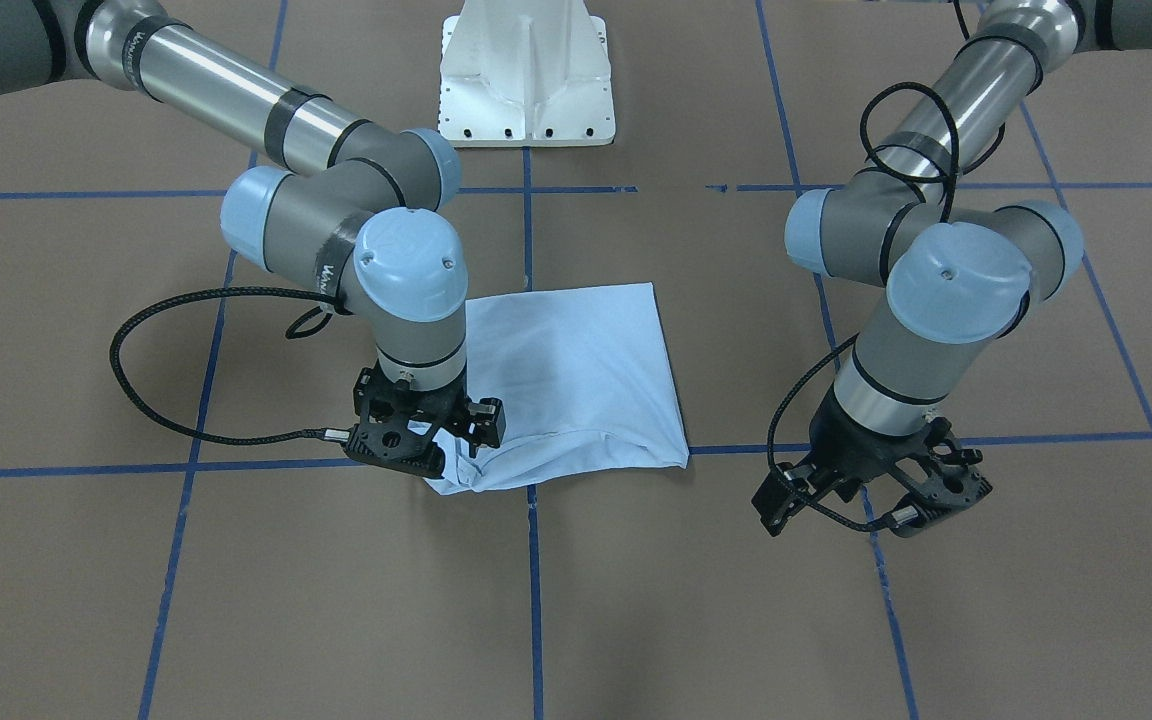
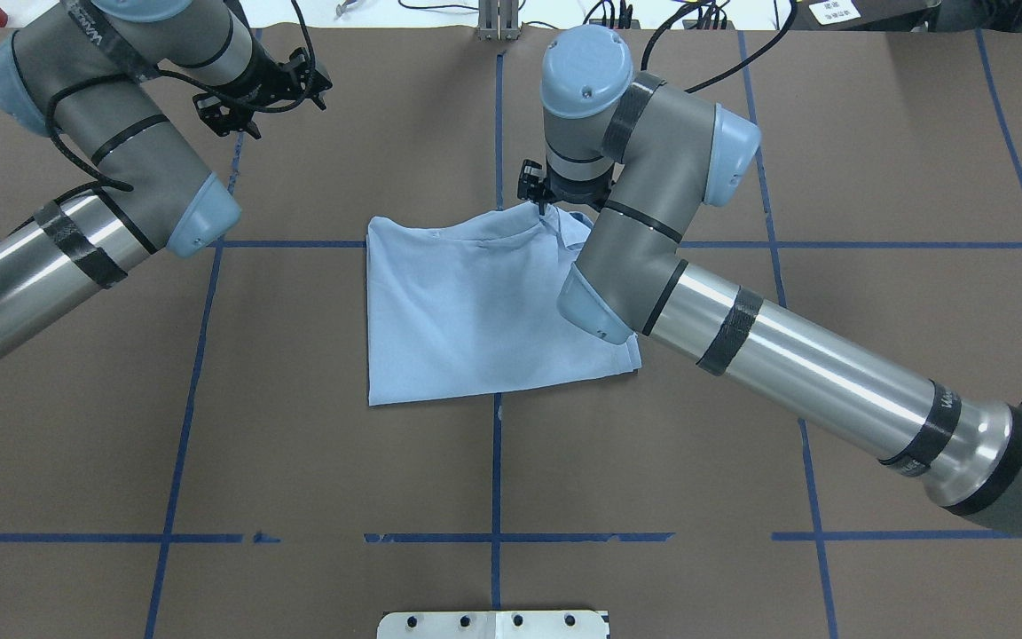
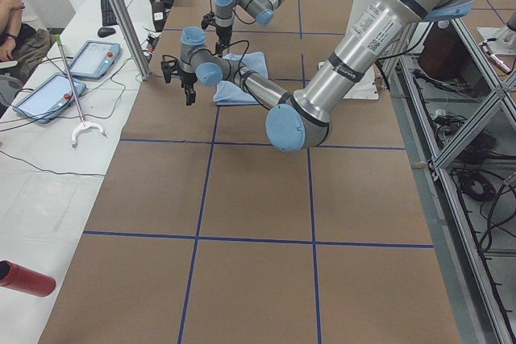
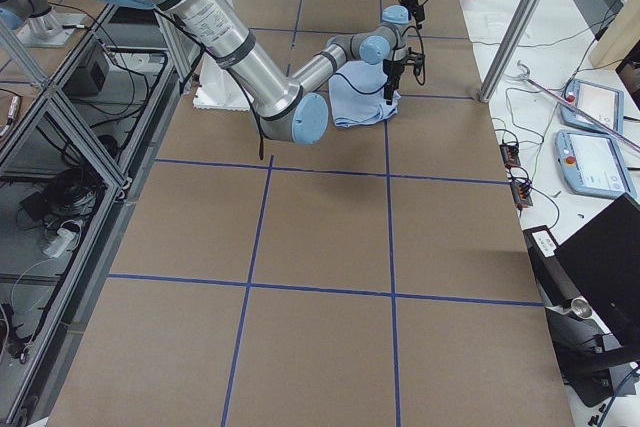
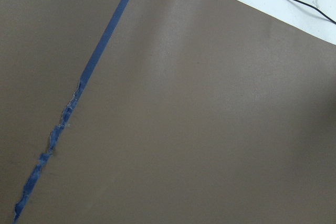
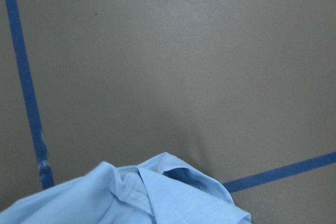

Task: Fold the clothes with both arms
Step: 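Release the left gripper and raise it while the right gripper presses the fold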

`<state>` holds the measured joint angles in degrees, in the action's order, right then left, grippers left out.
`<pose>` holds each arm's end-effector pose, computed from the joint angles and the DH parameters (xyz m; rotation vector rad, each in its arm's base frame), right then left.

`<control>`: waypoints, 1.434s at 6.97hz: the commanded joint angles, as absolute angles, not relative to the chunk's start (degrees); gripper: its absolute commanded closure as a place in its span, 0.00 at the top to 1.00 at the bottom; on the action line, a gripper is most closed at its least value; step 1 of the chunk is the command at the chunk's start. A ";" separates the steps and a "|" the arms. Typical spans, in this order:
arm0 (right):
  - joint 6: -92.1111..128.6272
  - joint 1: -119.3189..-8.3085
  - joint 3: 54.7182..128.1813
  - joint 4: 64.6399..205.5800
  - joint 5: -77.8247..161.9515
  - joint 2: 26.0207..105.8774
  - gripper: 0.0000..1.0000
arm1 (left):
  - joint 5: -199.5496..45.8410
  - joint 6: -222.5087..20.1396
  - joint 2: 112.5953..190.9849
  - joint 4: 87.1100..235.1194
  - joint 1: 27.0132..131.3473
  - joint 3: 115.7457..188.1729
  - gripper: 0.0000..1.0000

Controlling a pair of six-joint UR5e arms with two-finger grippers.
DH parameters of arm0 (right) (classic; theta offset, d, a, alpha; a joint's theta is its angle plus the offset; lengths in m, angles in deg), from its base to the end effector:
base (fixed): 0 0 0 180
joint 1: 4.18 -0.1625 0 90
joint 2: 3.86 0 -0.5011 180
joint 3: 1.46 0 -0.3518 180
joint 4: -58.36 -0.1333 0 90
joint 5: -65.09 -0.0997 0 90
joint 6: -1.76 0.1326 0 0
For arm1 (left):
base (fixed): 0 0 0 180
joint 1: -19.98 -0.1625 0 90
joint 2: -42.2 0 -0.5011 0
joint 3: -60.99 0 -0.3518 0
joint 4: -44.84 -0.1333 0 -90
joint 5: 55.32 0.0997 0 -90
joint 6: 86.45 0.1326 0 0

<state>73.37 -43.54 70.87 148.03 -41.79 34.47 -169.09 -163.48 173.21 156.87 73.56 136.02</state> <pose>-0.5883 -0.6052 0.3251 0.0371 -0.6606 0.2643 0.4118 -0.6926 0.3931 0.1286 0.9136 -0.4846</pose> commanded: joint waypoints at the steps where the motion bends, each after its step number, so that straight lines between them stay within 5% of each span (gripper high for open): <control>1: 66.73 -42.07 69.13 150.56 -39.95 34.11 1.00 | -169.14 -163.53 173.15 156.98 73.60 136.31 1.00; 10: 50.89 -48.03 64.37 154.61 -38.53 34.64 1.00 | -170.89 -164.15 172.89 156.72 73.51 139.56 1.00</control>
